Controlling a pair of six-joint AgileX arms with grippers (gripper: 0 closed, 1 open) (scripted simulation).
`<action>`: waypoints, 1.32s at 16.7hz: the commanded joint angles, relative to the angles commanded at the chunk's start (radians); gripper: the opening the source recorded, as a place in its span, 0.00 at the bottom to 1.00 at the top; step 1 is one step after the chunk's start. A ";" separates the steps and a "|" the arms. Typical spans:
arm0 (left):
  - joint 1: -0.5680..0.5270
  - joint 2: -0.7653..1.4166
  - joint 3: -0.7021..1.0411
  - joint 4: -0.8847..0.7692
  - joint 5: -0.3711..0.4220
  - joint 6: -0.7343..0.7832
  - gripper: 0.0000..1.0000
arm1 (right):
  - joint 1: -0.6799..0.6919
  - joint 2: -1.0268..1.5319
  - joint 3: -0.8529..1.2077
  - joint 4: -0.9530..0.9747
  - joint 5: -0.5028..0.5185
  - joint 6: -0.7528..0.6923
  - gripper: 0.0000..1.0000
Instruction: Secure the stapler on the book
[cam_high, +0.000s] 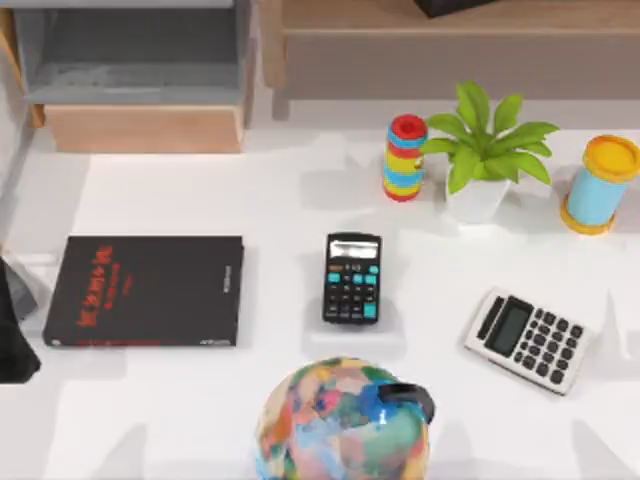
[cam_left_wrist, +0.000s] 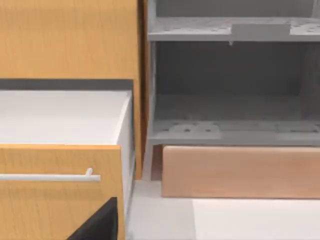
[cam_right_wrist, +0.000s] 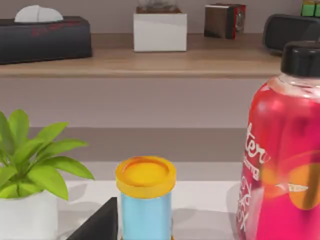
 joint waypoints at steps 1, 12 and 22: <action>0.000 0.000 0.000 0.000 0.000 0.000 1.00 | 0.000 0.000 0.000 0.000 0.000 0.000 1.00; 0.014 0.532 0.535 -0.336 -0.055 0.085 1.00 | 0.000 0.000 0.000 0.000 0.000 0.000 1.00; 0.158 1.667 1.654 -0.991 -0.051 0.210 1.00 | 0.000 0.000 0.000 0.000 0.000 0.000 1.00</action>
